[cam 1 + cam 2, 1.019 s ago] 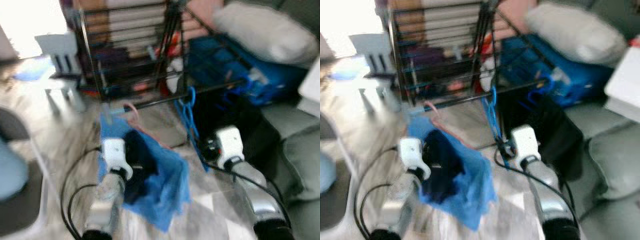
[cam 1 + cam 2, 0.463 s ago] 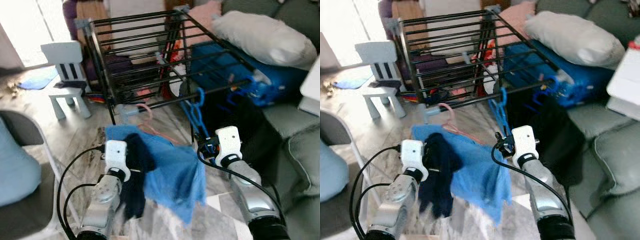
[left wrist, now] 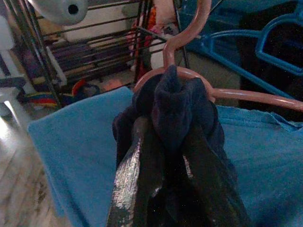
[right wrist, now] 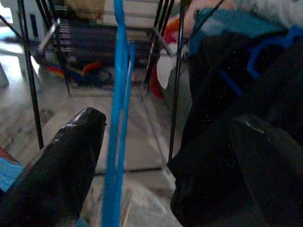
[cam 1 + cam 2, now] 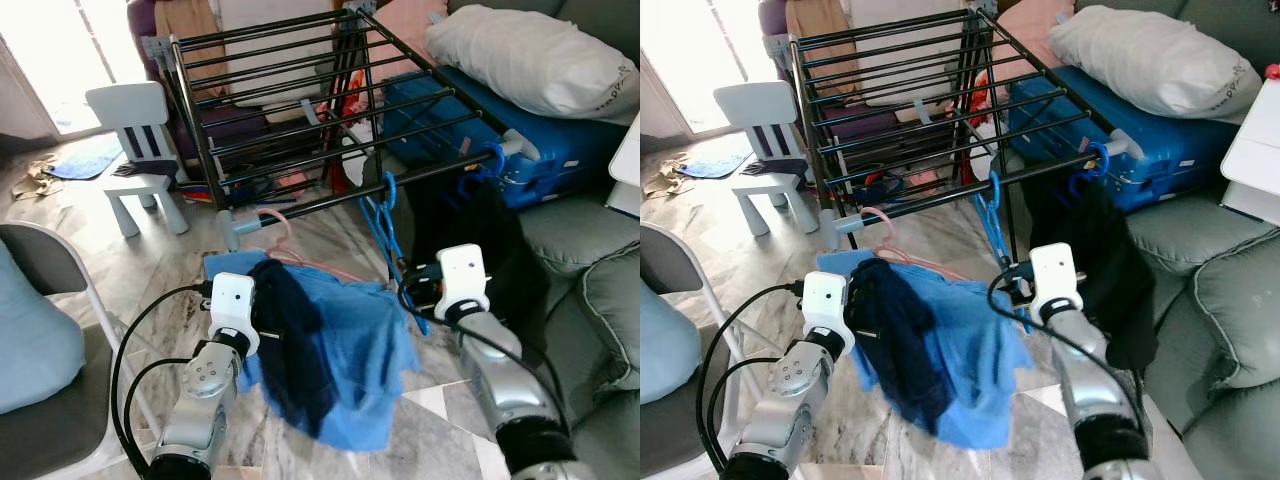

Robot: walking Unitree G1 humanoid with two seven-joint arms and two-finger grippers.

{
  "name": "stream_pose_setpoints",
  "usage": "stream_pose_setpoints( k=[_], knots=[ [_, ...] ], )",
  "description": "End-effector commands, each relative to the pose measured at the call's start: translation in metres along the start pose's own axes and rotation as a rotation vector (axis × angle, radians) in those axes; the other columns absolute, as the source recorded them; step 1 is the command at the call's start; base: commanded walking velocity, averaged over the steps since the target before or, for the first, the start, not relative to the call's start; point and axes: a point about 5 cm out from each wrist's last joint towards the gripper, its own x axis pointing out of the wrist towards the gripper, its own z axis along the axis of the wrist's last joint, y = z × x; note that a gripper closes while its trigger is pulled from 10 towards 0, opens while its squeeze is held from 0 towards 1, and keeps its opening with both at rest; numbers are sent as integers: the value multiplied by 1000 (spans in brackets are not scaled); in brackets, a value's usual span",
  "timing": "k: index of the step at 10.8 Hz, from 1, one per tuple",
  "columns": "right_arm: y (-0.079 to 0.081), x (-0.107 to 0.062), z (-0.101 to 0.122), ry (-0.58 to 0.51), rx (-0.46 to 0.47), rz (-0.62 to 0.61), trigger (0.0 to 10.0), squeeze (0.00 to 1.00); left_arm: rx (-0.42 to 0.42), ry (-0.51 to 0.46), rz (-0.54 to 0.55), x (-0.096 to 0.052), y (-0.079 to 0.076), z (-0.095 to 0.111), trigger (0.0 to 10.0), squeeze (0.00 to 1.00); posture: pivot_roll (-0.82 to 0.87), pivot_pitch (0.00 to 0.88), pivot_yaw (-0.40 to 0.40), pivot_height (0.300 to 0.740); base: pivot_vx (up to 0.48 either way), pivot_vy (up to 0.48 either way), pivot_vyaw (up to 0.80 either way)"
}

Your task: Hang hanger

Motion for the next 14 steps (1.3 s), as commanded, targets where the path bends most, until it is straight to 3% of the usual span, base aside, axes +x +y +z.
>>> stream_pose_setpoints(
  k=[1,3,5,7,8,9,10,14],
  knots=[
    [4,10,7,9,-2,45,10000,0,5,-15,49,1,6,5,10000,0,-89,0,68,740,0,0,0],
    [10,22,11,40,-5,78,10000,0,4,-8,50,-1,4,3,10000,0,-79,0,57,740,0,0,0],
    [26,33,14,86,-16,137,10000,0,1,-7,70,-1,7,3,10000,0,-74,0,47,740,0,0,0],
    [29,35,0,196,-39,108,10000,0,-4,-4,71,1,6,3,10000,0,-79,0,44,740,0,0,0],
    [28,35,-9,263,-3,76,10000,0,-10,-1,68,2,4,3,10000,0,-81,0,45,740,0,0,0],
    [27,35,-10,269,2,68,8157,0,-12,0,63,3,2,3,10000,0,-83,0,46,740,0,0,0],
    [26,36,-10,277,18,59,118,0,-15,1,57,3,0,3,10000,0,-84,0,46,740,0,0,0],
    [24,40,-6,269,-30,38,235,0,-26,6,61,4,-2,1,10000,0,-87,0,40,740,0,0,0]
  ],
)
